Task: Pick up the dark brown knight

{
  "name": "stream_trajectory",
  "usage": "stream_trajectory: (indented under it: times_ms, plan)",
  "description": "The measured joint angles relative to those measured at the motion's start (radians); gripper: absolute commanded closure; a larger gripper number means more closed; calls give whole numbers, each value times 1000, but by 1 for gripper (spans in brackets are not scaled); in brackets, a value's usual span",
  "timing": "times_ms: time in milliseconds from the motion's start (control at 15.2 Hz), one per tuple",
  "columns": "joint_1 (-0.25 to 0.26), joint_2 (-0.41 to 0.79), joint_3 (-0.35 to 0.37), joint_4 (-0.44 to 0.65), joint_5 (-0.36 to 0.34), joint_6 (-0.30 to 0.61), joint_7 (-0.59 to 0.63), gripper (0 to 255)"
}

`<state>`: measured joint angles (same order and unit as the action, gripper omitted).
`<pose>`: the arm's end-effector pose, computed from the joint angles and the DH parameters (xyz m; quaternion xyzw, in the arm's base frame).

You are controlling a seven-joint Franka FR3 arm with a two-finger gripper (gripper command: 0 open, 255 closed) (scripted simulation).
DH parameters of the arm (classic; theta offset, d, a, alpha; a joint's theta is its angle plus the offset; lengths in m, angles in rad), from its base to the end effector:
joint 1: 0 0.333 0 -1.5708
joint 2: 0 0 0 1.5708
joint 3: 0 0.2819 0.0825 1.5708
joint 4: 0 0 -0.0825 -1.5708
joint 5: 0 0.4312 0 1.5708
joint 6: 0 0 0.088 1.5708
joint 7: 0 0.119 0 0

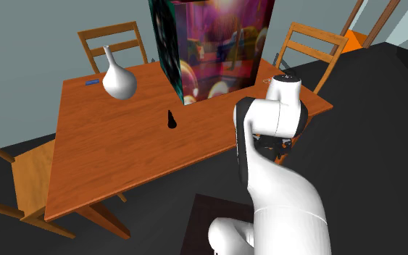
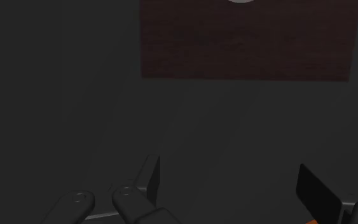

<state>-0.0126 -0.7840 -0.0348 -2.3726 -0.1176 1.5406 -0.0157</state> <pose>0.3732 -0.0333 0.5429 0.9986 -0.0108 -0.0253 0.0458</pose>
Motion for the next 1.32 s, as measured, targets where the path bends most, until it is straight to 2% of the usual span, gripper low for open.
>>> stream_trajectory:
  times_ms: [396,858,1320]
  plan:
    - [44,71,62,46,56,19,42,0]
    - [110,233,168,181,135,39,115,0]
    - [163,405,265,352,178,43,182,0]
